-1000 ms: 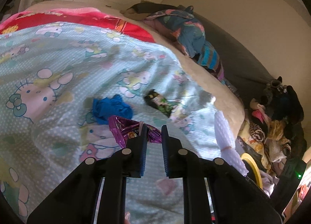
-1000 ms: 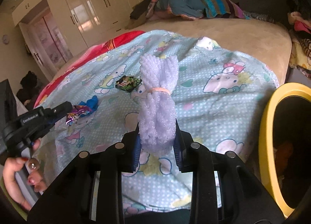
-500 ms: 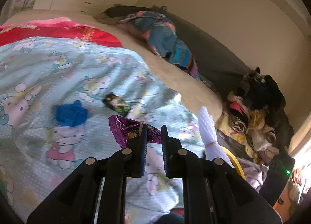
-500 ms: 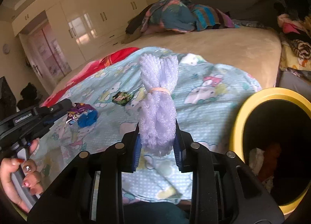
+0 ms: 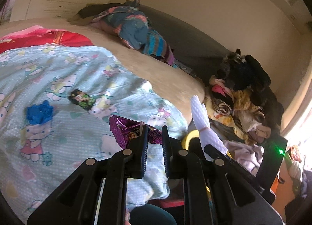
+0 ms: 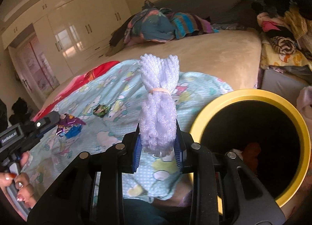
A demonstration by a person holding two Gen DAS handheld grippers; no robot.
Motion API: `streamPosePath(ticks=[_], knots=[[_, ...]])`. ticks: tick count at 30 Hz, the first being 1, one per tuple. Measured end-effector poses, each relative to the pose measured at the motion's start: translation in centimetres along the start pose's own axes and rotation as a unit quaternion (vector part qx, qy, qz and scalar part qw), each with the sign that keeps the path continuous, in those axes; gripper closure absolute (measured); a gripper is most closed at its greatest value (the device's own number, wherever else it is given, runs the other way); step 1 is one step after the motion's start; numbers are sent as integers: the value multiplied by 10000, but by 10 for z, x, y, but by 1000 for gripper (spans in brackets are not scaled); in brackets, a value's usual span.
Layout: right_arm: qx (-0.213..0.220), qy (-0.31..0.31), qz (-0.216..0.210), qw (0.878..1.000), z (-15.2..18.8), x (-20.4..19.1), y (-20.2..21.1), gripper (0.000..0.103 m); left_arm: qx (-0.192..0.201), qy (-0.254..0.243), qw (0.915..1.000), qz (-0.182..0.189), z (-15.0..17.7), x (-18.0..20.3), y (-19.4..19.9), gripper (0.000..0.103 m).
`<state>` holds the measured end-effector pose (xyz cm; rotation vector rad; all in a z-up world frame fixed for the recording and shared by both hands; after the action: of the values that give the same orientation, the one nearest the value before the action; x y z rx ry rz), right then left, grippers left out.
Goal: Collect trash
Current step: 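Carry the purple wrapper in the left gripper and scrunchie in the right to the bin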
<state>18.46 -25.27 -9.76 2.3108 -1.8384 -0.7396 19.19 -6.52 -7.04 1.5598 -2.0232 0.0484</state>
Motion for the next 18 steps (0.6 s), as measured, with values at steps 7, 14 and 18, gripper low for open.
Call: streamPosePath(ticks=[7, 14, 18], knots=[[92, -212, 259, 9994, -4, 33, 10, 81, -86, -163, 9996, 205, 8, 21, -1, 90], [84, -347, 476, 9982, -2, 57, 16, 81, -196, -355, 9983, 413, 19, 45, -5, 90], [79, -434, 639, 9970, -1, 73, 19, 81, -249, -462, 9973, 517, 25, 57, -7, 90]])
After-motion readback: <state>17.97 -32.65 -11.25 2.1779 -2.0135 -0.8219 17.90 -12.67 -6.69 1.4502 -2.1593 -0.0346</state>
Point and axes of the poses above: each gripper's, at about its wrist camera, not at the fingertips, and y roughly against the way its jaws point, x to its right, z to its underside, the point moved 7 cm from there along -y, roughly the way its jaws point, and after that the axes turned 13 degrees about x, right-handed, at the moved point
